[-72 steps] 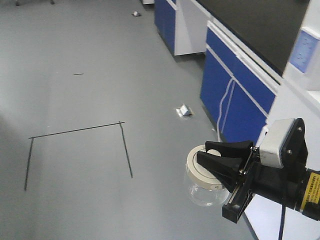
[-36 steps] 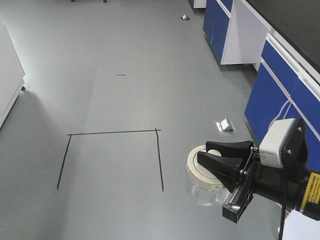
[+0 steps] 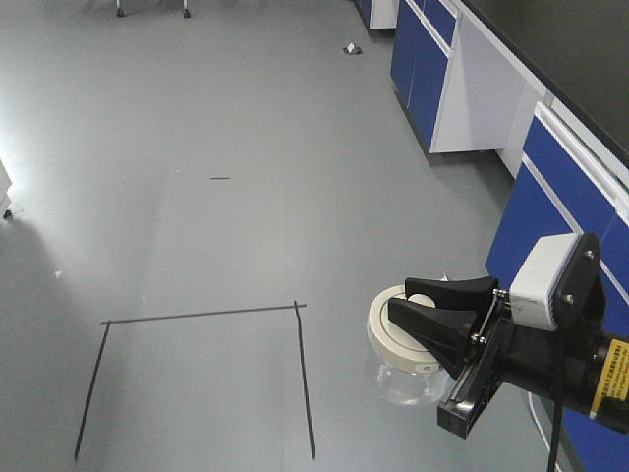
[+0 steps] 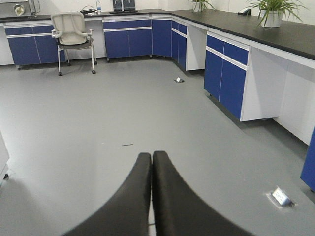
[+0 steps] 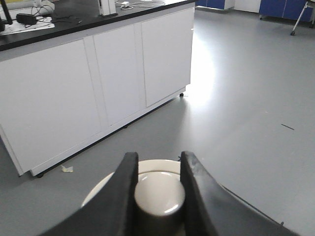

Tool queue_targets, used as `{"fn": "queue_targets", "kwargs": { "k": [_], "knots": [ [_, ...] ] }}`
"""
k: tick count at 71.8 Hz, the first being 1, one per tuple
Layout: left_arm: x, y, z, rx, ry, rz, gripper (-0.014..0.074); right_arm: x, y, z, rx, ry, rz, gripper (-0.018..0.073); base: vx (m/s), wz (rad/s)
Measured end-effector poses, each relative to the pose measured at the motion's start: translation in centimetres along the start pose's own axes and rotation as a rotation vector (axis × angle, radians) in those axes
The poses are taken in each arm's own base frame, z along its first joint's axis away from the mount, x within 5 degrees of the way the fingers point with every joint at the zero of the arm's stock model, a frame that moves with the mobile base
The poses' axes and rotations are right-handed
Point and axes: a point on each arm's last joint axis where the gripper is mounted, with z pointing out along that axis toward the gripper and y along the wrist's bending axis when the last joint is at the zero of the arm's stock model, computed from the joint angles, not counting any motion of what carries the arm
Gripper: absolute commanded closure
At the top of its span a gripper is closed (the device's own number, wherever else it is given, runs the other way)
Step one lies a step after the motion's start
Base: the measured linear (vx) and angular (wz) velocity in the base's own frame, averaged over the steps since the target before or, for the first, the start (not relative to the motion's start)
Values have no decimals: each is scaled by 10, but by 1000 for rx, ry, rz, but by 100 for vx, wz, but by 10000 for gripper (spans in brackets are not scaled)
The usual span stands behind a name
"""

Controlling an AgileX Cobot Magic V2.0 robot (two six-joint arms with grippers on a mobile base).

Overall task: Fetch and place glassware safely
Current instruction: 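Hold the jar in the right gripper while the base drives to another bench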

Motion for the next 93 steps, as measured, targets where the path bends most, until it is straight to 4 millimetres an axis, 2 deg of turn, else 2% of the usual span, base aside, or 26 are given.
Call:
{"fn": "queue_targets", "kwargs": {
  "k": [64, 93],
  "knots": [
    [0, 0, 0, 0, 1, 0, 603, 0, 0, 0, -1, -1, 0, 563, 60, 12],
    [0, 0, 0, 0, 1, 0, 603, 0, 0, 0, -1, 0, 0, 563, 69, -7]
  ]
}}
